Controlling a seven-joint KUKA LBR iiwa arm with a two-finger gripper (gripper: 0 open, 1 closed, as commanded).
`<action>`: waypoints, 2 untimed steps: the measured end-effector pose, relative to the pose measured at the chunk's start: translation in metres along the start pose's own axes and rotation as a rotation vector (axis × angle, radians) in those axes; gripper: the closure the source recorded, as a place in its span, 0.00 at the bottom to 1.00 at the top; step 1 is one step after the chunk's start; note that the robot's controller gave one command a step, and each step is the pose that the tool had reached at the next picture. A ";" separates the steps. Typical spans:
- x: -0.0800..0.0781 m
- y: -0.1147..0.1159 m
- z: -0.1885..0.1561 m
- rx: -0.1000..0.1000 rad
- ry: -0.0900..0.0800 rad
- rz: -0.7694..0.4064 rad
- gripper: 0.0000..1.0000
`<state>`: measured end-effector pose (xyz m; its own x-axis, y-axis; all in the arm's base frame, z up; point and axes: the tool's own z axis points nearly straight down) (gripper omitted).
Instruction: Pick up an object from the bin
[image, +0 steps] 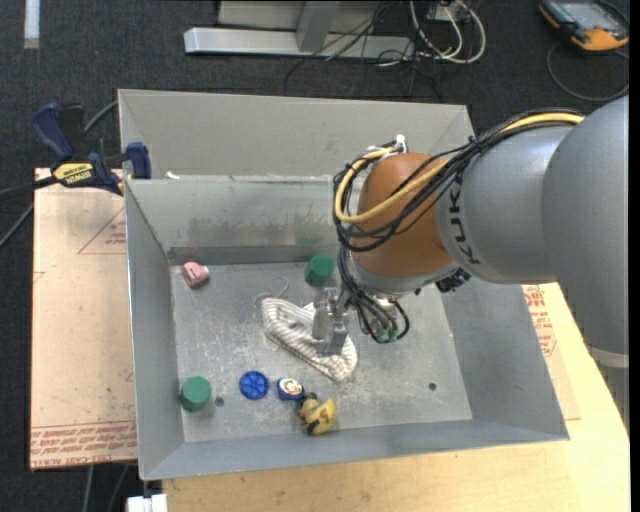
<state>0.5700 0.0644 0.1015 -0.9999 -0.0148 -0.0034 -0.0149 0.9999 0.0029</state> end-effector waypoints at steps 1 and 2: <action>0.000 0.000 0.000 0.000 0.000 0.000 0.00; 0.000 0.000 0.000 0.000 0.000 0.000 0.00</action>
Offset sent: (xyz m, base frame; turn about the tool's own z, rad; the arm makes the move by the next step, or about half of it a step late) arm 0.0000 0.0000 0.0000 0.0000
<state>0.5700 0.0643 0.1015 -0.9999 -0.0148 -0.0034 -0.0148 0.9999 0.0029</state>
